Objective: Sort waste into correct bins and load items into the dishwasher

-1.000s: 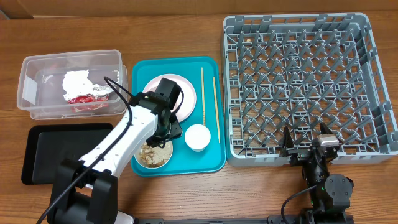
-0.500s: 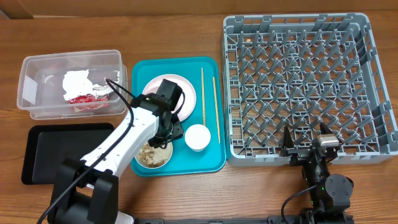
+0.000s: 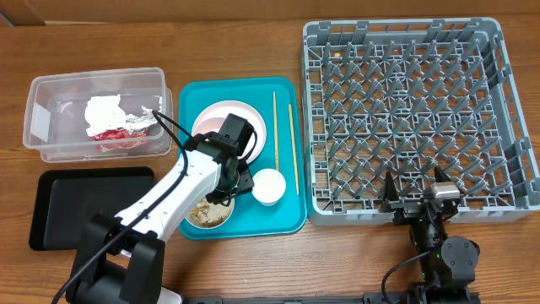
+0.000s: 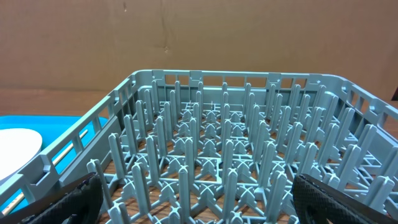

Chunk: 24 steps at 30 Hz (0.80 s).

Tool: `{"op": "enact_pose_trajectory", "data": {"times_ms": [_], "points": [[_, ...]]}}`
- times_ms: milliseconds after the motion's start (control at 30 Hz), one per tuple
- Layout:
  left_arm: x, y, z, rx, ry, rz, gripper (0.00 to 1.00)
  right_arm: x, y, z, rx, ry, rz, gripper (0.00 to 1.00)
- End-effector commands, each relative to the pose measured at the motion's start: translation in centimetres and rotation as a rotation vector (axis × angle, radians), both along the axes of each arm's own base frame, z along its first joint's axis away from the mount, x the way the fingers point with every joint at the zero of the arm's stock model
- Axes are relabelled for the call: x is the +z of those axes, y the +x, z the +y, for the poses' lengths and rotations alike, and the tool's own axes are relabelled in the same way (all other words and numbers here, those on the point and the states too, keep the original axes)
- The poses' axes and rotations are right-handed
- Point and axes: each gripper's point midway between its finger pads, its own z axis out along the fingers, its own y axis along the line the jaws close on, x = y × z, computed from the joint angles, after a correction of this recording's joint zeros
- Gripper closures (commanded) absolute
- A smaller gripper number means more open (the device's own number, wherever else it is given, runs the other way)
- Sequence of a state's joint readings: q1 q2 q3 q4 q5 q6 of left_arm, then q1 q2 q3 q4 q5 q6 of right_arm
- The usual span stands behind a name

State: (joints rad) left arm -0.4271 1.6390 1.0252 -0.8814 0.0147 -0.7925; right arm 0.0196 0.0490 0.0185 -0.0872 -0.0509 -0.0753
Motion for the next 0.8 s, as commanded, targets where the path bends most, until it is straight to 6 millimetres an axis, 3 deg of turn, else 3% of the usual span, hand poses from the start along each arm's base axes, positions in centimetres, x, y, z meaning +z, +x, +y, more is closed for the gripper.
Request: {"op": "enact_pose_trajectory", "data": {"times_ms": [0,767], "points": [[-0.52,-0.36,-0.01,0.012,0.009,0.015,0.53,-0.28,0.03,-0.03,-0.001,-0.011,-0.001,0.0],[-1.12,-0.62,-0.01,0.012,0.002,0.017,0.58,-0.28,0.03,-0.03,-0.001,-0.011,-0.001,0.0]]}}
